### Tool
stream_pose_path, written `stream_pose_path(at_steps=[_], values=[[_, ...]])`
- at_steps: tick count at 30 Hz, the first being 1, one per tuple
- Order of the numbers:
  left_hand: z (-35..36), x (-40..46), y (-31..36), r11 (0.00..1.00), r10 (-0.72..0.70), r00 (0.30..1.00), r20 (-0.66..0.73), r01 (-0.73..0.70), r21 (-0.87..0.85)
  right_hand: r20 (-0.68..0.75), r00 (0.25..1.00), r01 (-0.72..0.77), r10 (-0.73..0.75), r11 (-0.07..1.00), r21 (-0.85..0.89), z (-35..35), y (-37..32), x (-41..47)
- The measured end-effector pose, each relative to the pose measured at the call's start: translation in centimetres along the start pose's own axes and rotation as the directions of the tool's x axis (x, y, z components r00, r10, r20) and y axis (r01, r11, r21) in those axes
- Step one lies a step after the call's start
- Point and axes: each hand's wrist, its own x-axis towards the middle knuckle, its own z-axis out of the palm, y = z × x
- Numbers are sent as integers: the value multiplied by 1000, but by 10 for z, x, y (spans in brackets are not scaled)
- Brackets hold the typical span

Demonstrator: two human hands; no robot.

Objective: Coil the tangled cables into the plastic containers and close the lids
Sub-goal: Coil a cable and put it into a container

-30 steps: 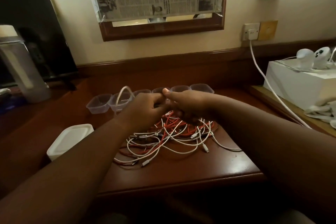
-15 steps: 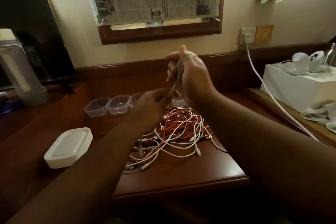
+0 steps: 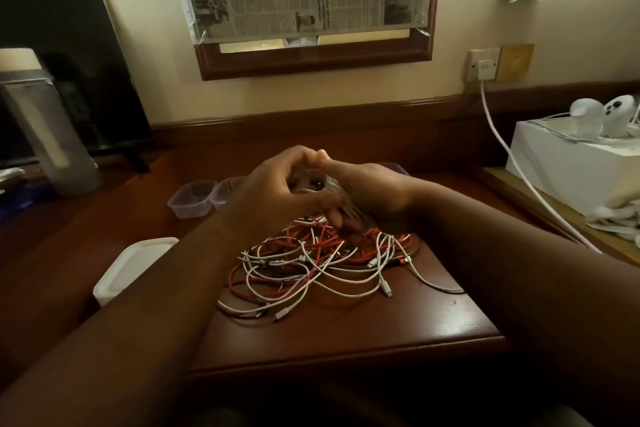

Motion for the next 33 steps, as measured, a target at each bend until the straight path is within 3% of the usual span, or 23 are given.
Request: stream_pose_path(at_steps=[4, 11, 15, 17, 22, 25, 28, 33], values=[[6, 1, 1, 969, 17, 994, 107, 9, -246, 43, 994, 95, -99, 991, 90, 2, 0, 0], [23, 6, -3, 977, -21, 998, 59, 33, -213, 25, 985, 161, -170, 962, 221, -1, 14, 6], [28, 9, -1, 925, -61, 997, 56, 77, -372, -64, 984, 178, -168, 954, 240, 1, 10, 10], [29, 10, -2, 909, -82, 997, 10, 79, -408, -152, 974, 190, -166, 968, 163, 2, 6, 12], [37, 11, -6, 979, -51, 986, -160, 17, -205, -491, 841, 221, -226, 973, -69, -3, 11, 24], [34, 16, -13, 978, -82, 970, -229, 34, -205, -516, 793, 294, -324, 945, -141, 0, 16, 28], [31, 22, -23, 961, -154, 958, -243, 87, -262, -530, 720, 248, -448, 879, -406, -1, 24, 35], [41, 32, -42, 921, -304, 928, -213, 230, -315, -451, 772, 236, -448, 861, -451, -12, 48, 42]])
